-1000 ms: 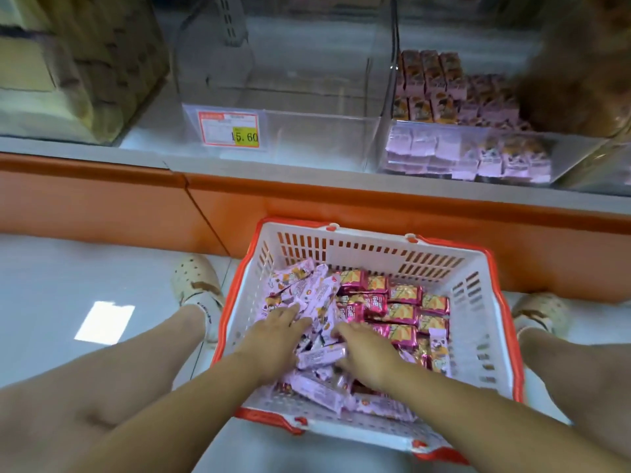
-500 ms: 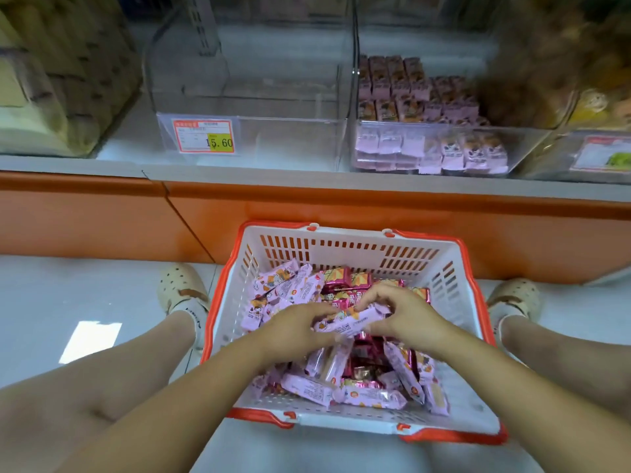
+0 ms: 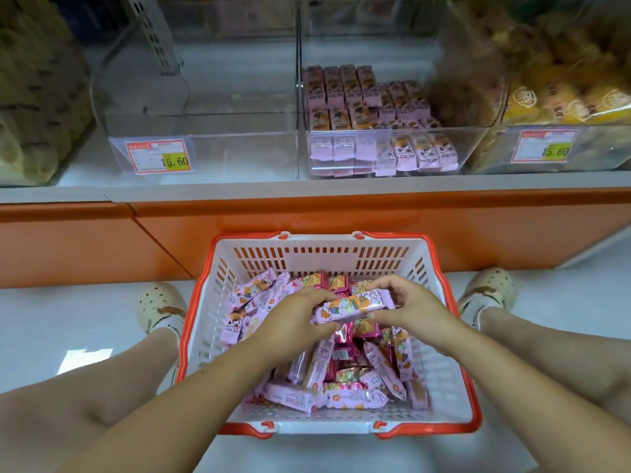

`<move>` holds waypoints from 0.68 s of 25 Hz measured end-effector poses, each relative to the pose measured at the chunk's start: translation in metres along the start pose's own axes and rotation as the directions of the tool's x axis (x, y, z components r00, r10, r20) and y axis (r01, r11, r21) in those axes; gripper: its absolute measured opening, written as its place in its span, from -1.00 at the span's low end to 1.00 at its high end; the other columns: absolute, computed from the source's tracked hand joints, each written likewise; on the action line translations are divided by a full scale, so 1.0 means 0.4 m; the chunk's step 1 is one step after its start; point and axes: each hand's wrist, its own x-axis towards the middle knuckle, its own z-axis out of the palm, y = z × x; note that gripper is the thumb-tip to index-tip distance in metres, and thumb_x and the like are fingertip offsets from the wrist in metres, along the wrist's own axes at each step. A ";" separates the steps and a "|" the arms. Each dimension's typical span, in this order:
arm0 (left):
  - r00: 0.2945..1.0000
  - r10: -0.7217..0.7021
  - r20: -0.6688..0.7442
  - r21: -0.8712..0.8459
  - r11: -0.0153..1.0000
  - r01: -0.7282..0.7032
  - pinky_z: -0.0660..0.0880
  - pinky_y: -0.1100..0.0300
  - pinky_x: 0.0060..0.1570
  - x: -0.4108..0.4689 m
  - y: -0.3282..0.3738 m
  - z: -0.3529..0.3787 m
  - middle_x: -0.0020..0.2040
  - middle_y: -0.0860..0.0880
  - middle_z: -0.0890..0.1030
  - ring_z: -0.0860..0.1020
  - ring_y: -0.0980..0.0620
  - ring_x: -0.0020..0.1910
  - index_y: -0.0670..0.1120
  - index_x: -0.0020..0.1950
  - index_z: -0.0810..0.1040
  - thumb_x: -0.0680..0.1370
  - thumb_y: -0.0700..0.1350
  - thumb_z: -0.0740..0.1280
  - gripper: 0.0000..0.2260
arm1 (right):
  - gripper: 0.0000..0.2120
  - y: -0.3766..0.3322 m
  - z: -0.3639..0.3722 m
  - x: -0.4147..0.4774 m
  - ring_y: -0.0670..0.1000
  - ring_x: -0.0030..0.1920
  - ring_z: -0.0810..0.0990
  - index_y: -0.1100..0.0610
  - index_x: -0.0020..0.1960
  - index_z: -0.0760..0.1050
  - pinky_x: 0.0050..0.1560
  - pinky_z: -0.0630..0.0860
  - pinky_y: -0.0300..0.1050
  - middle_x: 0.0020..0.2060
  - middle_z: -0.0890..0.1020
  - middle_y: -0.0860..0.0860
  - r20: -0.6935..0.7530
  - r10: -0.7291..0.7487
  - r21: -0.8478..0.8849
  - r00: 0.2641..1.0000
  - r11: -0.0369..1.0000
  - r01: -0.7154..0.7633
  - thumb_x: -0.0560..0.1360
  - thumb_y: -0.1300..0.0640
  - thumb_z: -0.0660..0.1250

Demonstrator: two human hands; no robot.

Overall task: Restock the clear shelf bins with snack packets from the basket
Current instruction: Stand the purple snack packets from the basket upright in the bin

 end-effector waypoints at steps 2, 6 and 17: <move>0.999 0.041 0.033 0.065 0.997 -0.043 0.36 0.28 0.10 0.017 0.007 -0.021 0.22 0.09 0.49 0.46 0.10 0.13 0.07 0.36 0.44 0.53 0.03 0.38 -0.60 | -0.68 -0.020 -0.012 -0.003 -0.16 0.11 0.53 -0.07 0.13 0.54 0.16 0.52 -0.16 0.12 0.52 -0.19 0.023 -0.057 -0.164 0.998 0.985 0.060 0.41 0.09 0.51; 0.982 0.155 0.104 0.252 0.951 -0.177 0.40 0.18 0.03 0.062 0.052 -0.099 0.14 0.11 0.51 0.46 0.11 0.05 0.10 0.33 0.46 0.53 0.03 0.38 -0.63 | -0.67 -0.085 -0.031 -0.005 -0.22 -0.01 0.49 -0.08 0.15 0.59 0.02 0.42 -0.33 -0.04 0.53 -0.24 0.017 -0.195 -0.467 0.981 0.866 0.180 0.40 -0.04 0.49; 0.667 0.465 -0.582 0.447 0.868 -0.214 0.10 0.25 0.40 0.166 0.224 -0.481 0.48 -0.01 0.32 0.28 0.01 0.43 -0.02 0.49 0.28 0.47 0.05 0.43 -0.35 | -0.64 -0.452 -0.267 0.035 -0.12 -0.12 0.59 -0.15 0.15 0.52 -0.10 0.54 -0.21 -0.05 0.65 -0.09 -0.322 -0.396 -0.116 0.860 0.918 0.379 0.42 0.13 0.49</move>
